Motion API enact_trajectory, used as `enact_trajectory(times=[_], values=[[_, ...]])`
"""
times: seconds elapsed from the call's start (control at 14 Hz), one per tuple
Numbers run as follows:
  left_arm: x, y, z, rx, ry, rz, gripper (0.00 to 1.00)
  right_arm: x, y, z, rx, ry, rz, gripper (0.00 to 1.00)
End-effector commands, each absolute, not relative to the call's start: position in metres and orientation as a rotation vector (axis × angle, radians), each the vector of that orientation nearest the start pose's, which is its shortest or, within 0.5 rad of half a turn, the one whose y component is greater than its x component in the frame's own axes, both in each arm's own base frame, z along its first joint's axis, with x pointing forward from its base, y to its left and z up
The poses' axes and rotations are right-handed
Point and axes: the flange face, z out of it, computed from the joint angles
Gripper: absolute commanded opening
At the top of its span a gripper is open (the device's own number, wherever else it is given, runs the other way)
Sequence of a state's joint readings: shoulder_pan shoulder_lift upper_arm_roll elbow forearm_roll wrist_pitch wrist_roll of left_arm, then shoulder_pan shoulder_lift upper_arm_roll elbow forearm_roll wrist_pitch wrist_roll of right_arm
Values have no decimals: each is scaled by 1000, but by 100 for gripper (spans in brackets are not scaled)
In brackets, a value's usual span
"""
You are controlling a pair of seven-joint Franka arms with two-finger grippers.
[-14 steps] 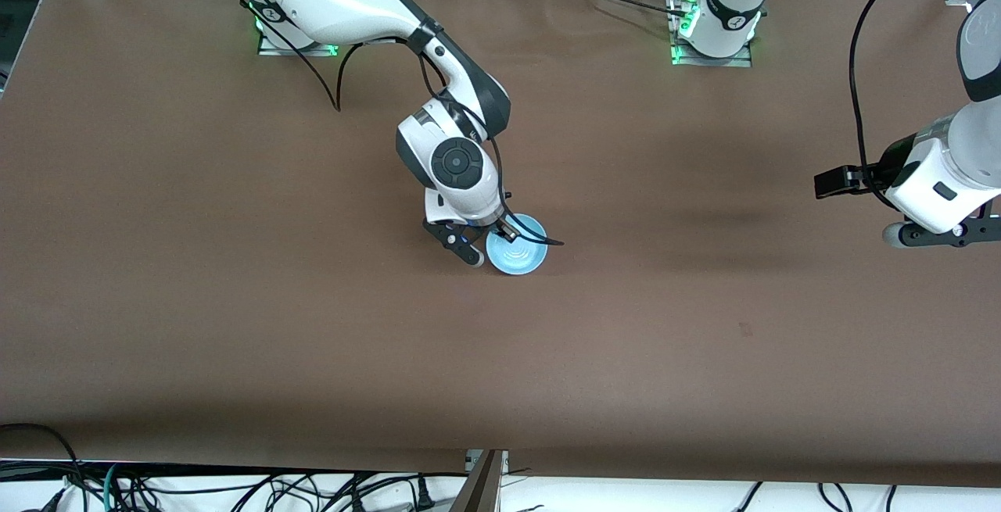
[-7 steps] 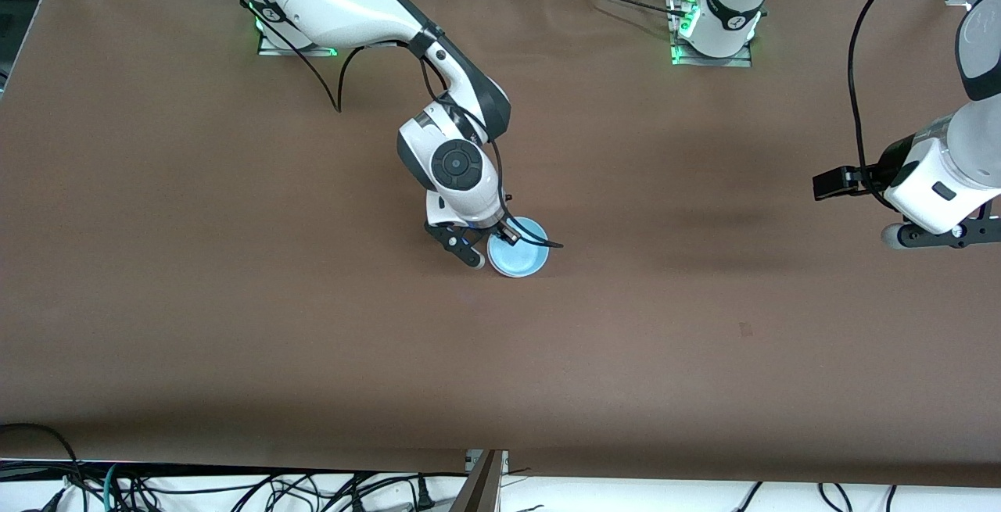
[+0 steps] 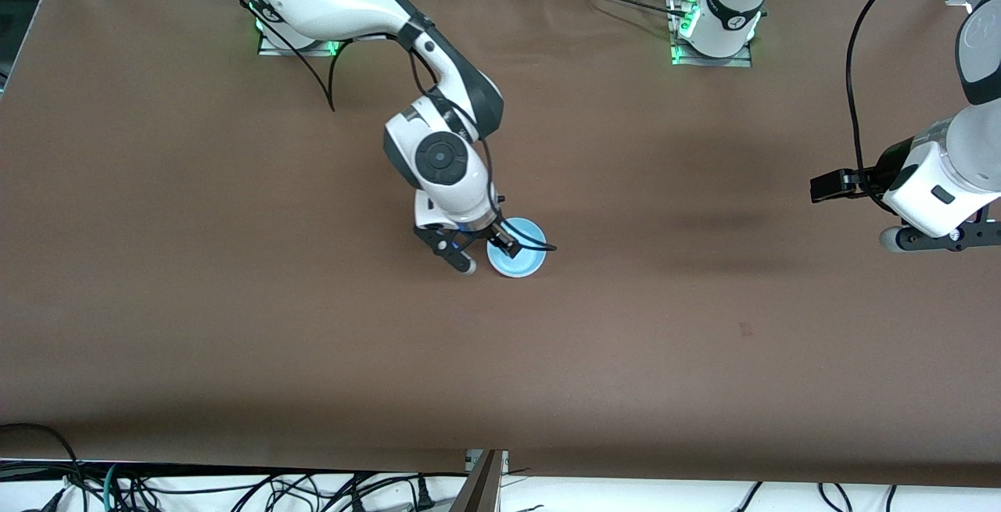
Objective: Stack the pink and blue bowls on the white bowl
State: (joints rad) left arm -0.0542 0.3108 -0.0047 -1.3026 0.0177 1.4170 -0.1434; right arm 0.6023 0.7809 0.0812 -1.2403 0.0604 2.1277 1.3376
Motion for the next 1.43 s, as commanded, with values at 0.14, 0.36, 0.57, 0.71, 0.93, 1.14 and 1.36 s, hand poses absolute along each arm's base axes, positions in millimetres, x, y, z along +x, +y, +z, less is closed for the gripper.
enact_trajectory(times=[0.14, 0.36, 0.57, 0.71, 0.93, 1.14, 1.36], values=[[634, -32, 559, -3116, -115, 270, 100, 631, 367, 418, -2936, 730, 73, 100], [634, -34, 559, -3125, -111, 272, 100, 639, 296, 476, -3003, 513, 89, 100], [634, -33, 559, -3137, -118, 275, 100, 628, 223, 541, -3071, 147, 103, 100], [635, -30, 558, -3137, -125, 278, 100, 614, 180, 574, -3101, -19, 109, 100], [635, -29, 558, -3137, -128, 278, 100, 583, 140, 588, -3111, -82, 117, 100], [636, -30, 556, -3137, -128, 280, 100, 558, 120, 593, -3105, -66, 75, 100], [636, -30, 557, -3137, -128, 278, 100, 566, 117, 600, -3111, -144, 49, 100]])
